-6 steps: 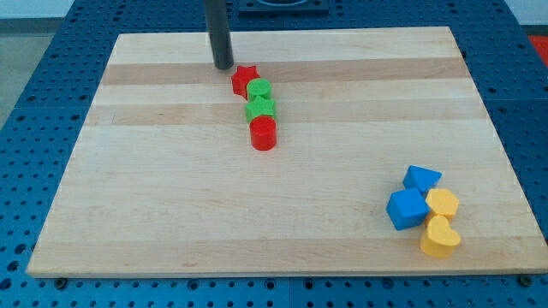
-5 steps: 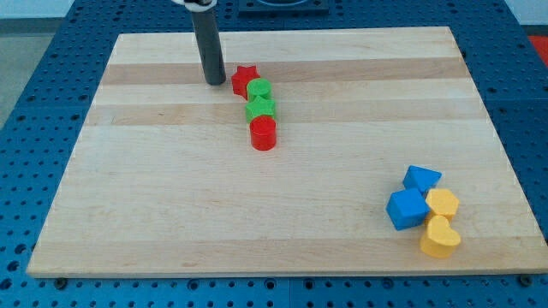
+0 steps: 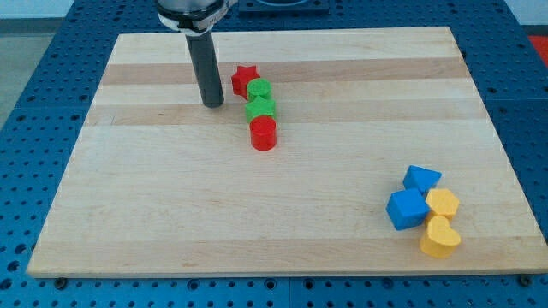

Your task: Move the red star above the green circle

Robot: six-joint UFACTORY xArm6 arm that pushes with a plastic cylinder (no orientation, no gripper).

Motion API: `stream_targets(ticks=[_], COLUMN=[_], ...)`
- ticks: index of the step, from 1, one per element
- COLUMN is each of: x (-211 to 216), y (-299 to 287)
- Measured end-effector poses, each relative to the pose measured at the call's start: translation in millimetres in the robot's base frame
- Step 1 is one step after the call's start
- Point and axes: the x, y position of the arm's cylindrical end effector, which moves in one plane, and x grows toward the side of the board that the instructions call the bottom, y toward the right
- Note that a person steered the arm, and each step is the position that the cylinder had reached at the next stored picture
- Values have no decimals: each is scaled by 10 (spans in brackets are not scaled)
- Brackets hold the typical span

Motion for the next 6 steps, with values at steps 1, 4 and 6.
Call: stream_targets(ticks=[1, 4, 6], x=[-80, -265, -640], y=[79, 446, 303])
